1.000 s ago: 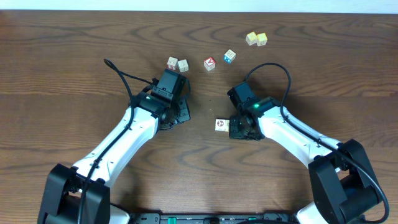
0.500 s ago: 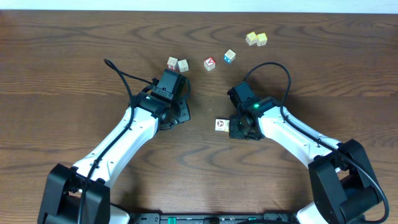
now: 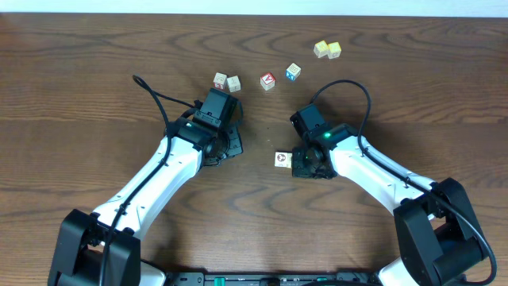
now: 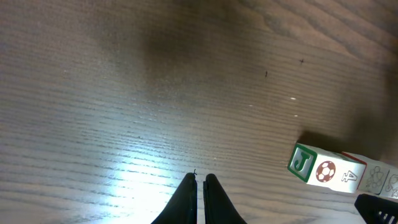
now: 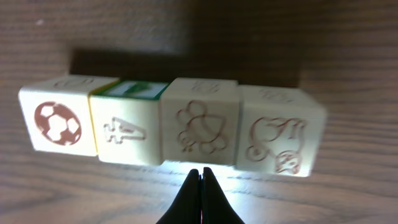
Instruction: Lift 4 blocks
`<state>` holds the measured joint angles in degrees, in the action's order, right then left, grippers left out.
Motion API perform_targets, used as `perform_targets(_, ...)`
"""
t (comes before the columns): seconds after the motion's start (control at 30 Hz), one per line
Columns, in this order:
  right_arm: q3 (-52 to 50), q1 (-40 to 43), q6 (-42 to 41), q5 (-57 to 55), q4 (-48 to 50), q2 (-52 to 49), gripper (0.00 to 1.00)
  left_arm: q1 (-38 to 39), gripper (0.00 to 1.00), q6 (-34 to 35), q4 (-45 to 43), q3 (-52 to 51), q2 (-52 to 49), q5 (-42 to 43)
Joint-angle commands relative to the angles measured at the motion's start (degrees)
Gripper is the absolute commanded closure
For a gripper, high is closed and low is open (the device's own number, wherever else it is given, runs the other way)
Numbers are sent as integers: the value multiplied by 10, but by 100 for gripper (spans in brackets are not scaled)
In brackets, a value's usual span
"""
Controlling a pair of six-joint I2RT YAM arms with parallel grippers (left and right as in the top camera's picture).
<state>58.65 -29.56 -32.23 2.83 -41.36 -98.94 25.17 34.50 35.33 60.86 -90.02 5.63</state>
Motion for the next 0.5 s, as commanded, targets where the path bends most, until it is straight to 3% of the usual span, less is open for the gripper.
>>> perform_targets(0.0,-4,-6,13,42,-2,10,99,-1,93,1,2,-10,1,-7)
perform_targets(0.47,-4,-39,-4,-3,9,9,98,-1,93,1,2,-10,1,-7)
